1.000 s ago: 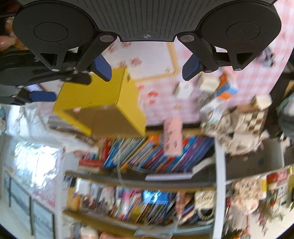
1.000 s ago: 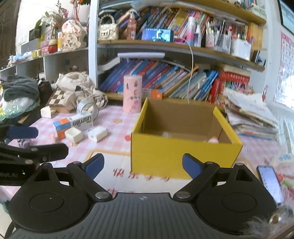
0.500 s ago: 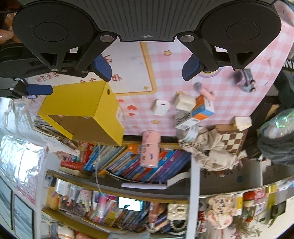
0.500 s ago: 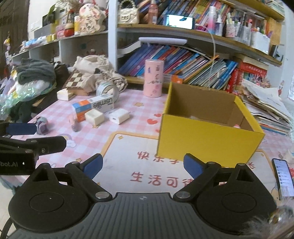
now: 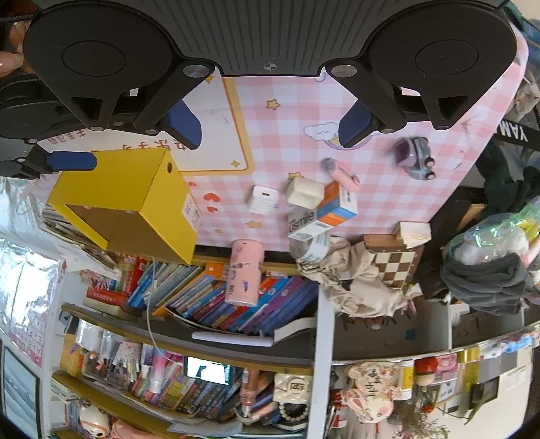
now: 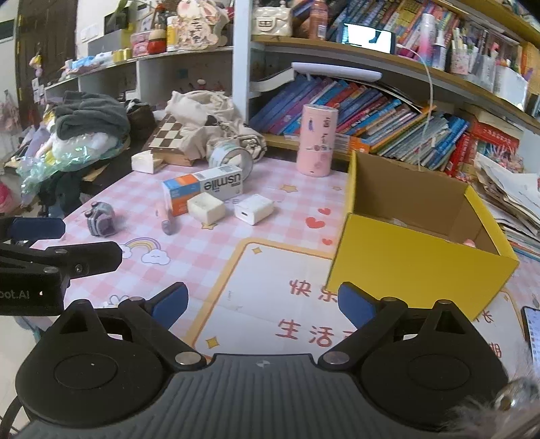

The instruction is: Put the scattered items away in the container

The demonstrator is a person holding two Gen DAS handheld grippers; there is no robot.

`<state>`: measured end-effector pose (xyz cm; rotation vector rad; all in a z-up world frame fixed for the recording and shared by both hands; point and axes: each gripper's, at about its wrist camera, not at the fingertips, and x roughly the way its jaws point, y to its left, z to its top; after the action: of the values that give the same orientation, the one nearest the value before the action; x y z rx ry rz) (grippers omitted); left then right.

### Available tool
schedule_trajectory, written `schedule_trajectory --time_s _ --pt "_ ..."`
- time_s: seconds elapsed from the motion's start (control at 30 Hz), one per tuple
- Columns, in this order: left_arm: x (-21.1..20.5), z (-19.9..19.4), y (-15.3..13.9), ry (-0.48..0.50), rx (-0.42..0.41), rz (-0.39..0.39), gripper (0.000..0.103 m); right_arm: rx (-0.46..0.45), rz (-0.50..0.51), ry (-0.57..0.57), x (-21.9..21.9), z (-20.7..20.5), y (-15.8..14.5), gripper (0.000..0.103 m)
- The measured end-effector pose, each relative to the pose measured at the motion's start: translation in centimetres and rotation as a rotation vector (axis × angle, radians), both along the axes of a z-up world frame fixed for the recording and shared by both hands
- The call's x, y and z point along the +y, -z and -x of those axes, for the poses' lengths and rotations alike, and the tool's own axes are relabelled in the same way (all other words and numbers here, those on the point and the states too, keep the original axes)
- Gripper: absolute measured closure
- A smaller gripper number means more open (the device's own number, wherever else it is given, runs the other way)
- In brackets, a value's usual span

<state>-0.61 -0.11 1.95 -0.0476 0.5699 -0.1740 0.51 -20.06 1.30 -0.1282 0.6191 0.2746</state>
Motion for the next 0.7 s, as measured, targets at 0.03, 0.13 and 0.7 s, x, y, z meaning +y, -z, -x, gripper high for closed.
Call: schedule_trajectory --time_s 0.03,0.13,0.7 --pt "0.2 0.0 0.0 -0.005 0.001 0.000 0.012 0.000 0.002 -0.005 0.2 -0.1 0.0 0.007" --pt "0.7 0.1 0.1 -0.020 0.004 -0.001 0.012 0.000 0.003 -0.015 0.7 -0.2 -0.1 0.006" --pt "3.9 0.6 0.0 -0.104 0.003 0.017 0.012 -0.005 0.020 -0.097 4.1 -0.9 -0.4 0.005"
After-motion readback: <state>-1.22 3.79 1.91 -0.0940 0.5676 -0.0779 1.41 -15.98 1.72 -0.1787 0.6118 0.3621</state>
